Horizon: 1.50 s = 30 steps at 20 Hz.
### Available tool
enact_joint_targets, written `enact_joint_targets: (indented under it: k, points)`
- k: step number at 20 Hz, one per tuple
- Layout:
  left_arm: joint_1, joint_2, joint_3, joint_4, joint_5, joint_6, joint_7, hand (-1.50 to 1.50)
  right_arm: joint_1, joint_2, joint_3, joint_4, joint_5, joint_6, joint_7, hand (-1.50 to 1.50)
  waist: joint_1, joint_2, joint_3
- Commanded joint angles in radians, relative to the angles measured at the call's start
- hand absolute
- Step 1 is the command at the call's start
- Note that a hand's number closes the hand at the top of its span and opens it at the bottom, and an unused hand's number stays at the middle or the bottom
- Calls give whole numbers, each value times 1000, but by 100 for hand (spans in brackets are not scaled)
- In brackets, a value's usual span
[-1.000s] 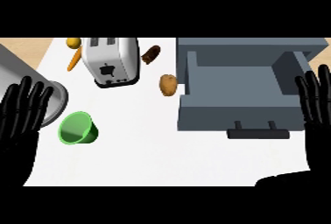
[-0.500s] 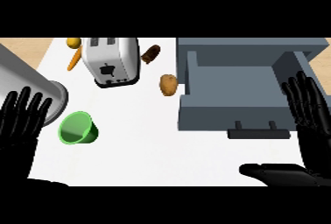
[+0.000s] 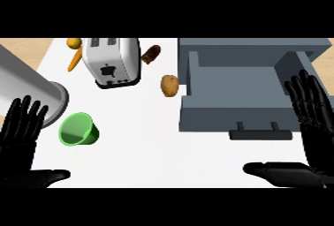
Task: Pick up the cup, place it into the drawer and close the drawer
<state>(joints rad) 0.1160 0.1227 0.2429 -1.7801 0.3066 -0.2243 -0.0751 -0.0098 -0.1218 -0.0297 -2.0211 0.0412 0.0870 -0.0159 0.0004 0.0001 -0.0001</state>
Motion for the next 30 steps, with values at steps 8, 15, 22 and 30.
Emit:
enact_joint_targets:
  k: [8, 15, 22, 30]
  points:
    - [-103, 58, 95, 487, -132, -18, -282, -150, -59, 25, 20, 50, 52, -21, 2, -150, -3, 1, 0]
    - [-194, 86, 116, 822, -210, 1, -488, -150, 31, 14, -12, 56, 14, 37, -86, -150, -8, 1, -1]
    - [-264, 195, 177, 1147, -196, -102, -718, -150, -67, -23, -69, 29, -55, 60, 23, -150, -6, 2, -1]
    - [-477, 224, 173, 1513, -252, -64, -915, -150, -110, -14, -60, 57, -39, 56, 44, -150, -15, 6, -3]
